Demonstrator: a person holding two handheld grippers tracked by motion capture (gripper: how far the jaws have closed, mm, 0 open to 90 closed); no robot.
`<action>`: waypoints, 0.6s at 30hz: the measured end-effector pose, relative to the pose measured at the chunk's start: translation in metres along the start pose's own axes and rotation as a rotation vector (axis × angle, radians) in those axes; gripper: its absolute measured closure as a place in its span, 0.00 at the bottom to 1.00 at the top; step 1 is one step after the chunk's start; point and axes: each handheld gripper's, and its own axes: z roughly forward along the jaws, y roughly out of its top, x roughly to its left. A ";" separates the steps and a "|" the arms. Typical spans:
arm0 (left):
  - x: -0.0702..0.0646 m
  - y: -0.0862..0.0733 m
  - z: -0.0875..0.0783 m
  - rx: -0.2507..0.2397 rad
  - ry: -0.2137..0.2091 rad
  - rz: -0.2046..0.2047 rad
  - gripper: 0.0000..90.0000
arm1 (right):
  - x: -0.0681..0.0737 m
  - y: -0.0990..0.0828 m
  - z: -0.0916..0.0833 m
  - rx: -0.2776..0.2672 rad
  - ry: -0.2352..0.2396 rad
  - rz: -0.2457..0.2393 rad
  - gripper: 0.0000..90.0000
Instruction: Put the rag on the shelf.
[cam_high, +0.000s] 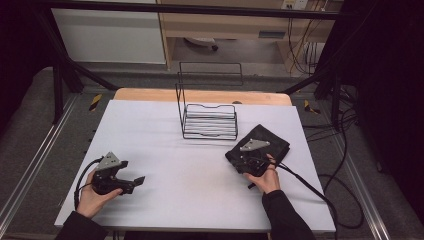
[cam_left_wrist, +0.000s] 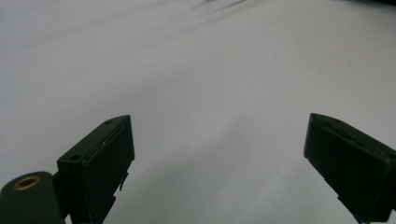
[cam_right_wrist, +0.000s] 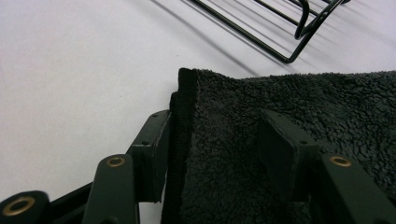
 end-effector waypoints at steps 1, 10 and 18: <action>0.000 0.000 0.000 0.000 0.000 0.000 0.10 | 0.000 0.000 0.000 0.000 0.000 0.000 0.51; 0.000 0.000 0.000 -0.001 0.000 0.000 0.10 | 0.002 -0.003 0.003 0.010 -0.035 -0.068 0.63; 0.000 0.001 0.001 -0.001 0.000 0.001 0.11 | -0.007 -0.004 0.002 -0.009 -0.025 -0.045 0.80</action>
